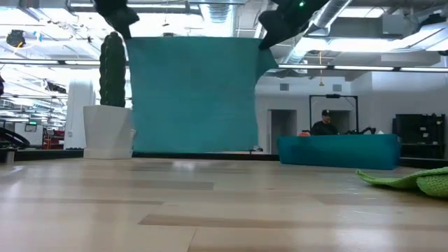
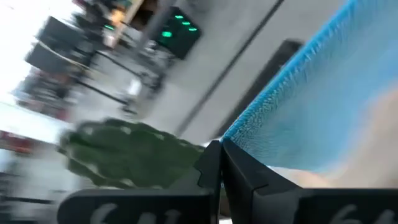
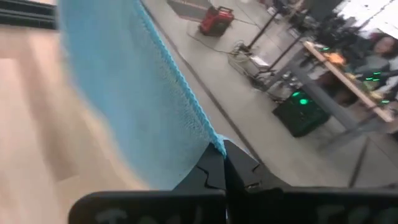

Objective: Fold microfiber towels
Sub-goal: Fold the blue microfiber cloth

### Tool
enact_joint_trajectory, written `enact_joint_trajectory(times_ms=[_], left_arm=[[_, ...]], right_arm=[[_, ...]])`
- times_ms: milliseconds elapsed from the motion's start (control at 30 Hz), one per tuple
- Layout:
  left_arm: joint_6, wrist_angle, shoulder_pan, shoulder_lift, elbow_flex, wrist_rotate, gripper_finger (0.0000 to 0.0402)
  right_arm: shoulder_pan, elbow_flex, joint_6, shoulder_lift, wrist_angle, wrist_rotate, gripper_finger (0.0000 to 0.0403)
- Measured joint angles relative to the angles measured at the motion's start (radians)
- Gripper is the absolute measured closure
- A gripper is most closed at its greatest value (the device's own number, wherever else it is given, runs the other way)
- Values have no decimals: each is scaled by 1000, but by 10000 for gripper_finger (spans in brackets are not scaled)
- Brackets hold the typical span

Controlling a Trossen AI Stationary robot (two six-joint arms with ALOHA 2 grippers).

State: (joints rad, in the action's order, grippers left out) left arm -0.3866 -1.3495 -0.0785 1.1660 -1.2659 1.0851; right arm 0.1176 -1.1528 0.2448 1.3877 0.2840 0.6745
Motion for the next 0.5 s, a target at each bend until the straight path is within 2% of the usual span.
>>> enact_joint_trajectory(times_ms=[133, 267, 400, 500], left_arm=[[-120, -20, 71, -41, 32, -147, 401], [-294, 2, 200, -54, 141, -343, 401], [-488, 167, 361, -52, 328, -546, 401], [-642, 346, 487, -52, 471, -650, 401]], right_arm=[[-59, 26, -122, 14, 92, -62, 395], [-179, 90, -284, 55, 152, -97, 396], [-332, 164, -475, 107, 178, -104, 395], [-460, 194, -628, 159, 174, -105, 392]])
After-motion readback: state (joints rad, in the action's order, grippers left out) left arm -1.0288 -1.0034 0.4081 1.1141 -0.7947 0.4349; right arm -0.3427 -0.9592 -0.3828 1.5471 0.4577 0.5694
